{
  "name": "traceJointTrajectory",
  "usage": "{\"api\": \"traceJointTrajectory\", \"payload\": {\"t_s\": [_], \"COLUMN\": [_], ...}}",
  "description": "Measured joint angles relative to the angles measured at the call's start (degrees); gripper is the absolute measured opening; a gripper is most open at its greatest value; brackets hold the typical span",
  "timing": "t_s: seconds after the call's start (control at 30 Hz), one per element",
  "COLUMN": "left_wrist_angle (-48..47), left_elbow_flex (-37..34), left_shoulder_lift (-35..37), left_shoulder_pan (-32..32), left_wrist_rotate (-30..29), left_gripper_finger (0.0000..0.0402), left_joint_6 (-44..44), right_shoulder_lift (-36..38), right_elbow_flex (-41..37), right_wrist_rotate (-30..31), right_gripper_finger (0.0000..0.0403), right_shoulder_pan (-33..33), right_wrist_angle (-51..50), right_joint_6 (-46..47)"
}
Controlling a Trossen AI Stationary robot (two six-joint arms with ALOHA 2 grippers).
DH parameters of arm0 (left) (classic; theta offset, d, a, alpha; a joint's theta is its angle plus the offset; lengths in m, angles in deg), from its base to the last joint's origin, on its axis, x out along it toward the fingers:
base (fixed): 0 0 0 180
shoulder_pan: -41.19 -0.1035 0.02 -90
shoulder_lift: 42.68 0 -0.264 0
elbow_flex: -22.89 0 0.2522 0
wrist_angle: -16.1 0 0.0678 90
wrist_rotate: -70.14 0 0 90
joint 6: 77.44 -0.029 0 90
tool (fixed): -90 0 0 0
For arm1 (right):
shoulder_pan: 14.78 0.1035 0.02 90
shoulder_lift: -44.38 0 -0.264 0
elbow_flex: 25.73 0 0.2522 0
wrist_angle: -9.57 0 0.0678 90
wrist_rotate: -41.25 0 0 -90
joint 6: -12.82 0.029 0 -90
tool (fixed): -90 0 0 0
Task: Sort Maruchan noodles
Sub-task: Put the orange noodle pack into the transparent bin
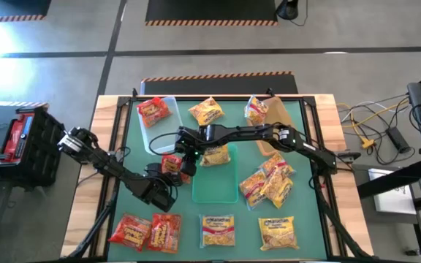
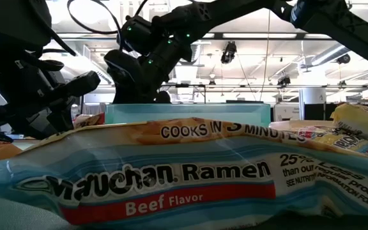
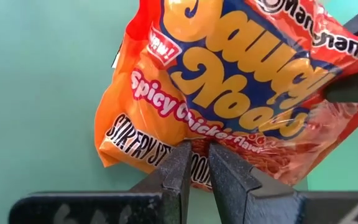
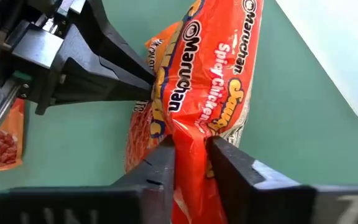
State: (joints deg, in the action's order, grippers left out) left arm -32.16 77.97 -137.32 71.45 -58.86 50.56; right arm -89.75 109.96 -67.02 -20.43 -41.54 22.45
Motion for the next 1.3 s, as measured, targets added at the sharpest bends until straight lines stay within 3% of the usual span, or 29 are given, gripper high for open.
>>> {"api": "traceJointTrajectory", "payload": {"t_s": [0.37, 0.7, 1.03, 1.3], "left_wrist_angle": [-6.0, -20.6, -21.9, -16.6], "left_elbow_flex": [8.9, 19.0, 18.0, 12.7], "left_shoulder_lift": [0.1, 0.4, -0.5, -3.7], "left_shoulder_pan": [5.5, 8.1, 9.8, 5.0], "left_wrist_rotate": [-2.6, -3.2, -2.0, -4.0], "left_gripper_finger": [0.004, 0.004, 0.004, 0.004], "left_joint_6": [-1.1, -0.7, 2.2, 3.0], "right_shoulder_lift": [1.8, 4.5, 3.2, 3.1], "right_elbow_flex": [0.0, 0.1, 0.0, -0.1], "right_wrist_rotate": [-0.6, -0.4, -4.5, -4.2], "right_gripper_finger": [0.0012, 0.0008, 0.0008, 0.0009], "right_shoulder_pan": [-0.4, -1.7, -1.8, -2.3], "right_wrist_angle": [-0.2, 0.5, -0.6, -0.2], "right_joint_6": [-2.4, -4.5, -4.8, -4.6]}}
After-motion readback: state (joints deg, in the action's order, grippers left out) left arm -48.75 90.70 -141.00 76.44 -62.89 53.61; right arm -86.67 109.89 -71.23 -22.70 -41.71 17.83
